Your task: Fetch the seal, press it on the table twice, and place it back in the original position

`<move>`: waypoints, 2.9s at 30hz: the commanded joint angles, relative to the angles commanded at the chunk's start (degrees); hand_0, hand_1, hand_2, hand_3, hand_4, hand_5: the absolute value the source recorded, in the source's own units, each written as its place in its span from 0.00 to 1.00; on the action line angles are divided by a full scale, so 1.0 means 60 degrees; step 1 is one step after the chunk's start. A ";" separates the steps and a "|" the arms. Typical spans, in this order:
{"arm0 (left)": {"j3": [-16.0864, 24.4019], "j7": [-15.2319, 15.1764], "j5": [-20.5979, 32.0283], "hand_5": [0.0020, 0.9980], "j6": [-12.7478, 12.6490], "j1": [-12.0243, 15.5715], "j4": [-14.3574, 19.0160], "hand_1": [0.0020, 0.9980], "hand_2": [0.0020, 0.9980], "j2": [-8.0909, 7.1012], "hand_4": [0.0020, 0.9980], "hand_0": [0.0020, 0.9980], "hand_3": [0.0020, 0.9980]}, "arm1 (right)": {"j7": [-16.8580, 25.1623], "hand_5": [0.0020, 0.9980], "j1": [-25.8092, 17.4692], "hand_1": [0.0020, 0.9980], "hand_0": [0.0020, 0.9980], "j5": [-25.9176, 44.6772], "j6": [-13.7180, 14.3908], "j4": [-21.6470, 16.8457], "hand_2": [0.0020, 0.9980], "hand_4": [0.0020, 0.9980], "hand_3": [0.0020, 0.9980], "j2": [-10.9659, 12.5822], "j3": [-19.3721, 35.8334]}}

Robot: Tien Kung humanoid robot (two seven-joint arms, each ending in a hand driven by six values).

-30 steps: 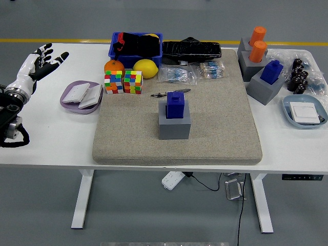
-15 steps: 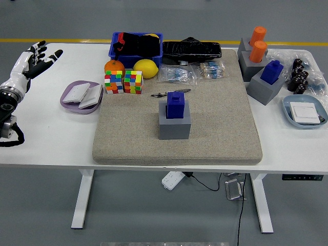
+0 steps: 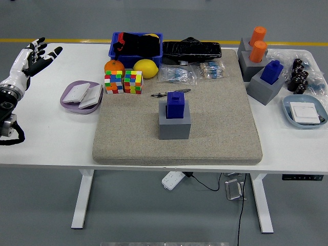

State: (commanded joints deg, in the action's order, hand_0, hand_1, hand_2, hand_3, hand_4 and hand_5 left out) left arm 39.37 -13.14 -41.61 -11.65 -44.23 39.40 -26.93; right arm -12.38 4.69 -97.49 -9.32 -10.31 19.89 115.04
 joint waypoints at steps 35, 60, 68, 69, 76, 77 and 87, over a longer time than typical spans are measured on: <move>0.0027 -0.0015 0.0023 0.64 -0.0014 -0.0096 0.0024 0.95 0.95 0.0052 0.90 0.96 0.97 | 0.0009 0.51 0.0019 0.74 0.87 0.0138 0.0005 -0.0012 0.71 0.83 0.73 0.0033 -0.0037; 0.0119 -0.0028 0.0128 0.64 -0.0010 -0.0086 0.0085 0.95 0.94 -0.0020 0.90 0.96 0.97 | 0.0011 0.51 0.0011 0.74 0.87 0.0131 0.0006 -0.0013 0.71 0.83 0.72 0.0035 -0.0055; 0.0150 -0.0028 0.0100 0.64 -0.0016 -0.0003 0.0141 0.95 0.94 -0.0051 0.90 0.96 0.97 | 0.0009 0.51 0.0029 0.74 0.87 0.0143 0.0008 -0.0013 0.71 0.83 0.72 0.0046 -0.0115; 0.0155 -0.0028 0.0098 0.65 -0.0017 0.0004 0.0143 0.95 0.94 -0.0059 0.90 0.96 0.97 | 0.0010 0.51 0.0033 0.74 0.87 0.0155 0.0008 -0.0013 0.71 0.83 0.72 0.0048 -0.0139; 0.0093 -0.0017 0.0103 0.65 -0.0012 -0.0019 0.0131 0.95 0.94 -0.0043 0.90 0.96 0.97 | 0.0004 0.51 -0.0025 0.74 0.87 0.0082 0.0007 -0.0004 0.71 0.83 0.72 0.0055 -0.0085; 0.0084 -0.0016 0.0107 0.65 -0.0012 -0.0020 0.0129 0.95 0.94 -0.0034 0.90 0.96 0.97 | 0.0002 0.51 -0.0043 0.74 0.87 0.0061 0.0007 -0.0003 0.71 0.83 0.72 0.0055 -0.0055; 0.0060 -0.0010 0.0105 0.65 -0.0007 -0.0021 0.0120 0.95 0.94 -0.0005 0.90 0.96 0.97 | 0.0008 0.51 -0.0014 0.74 0.87 0.0197 0.0009 -0.0017 0.71 0.83 0.72 0.0070 -0.0097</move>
State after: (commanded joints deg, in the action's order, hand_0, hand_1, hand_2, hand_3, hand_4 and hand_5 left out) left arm 39.73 -13.20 -40.98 -11.69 -44.35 40.12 -26.96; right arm -12.33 4.60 -96.31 -9.27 -10.42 20.31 114.45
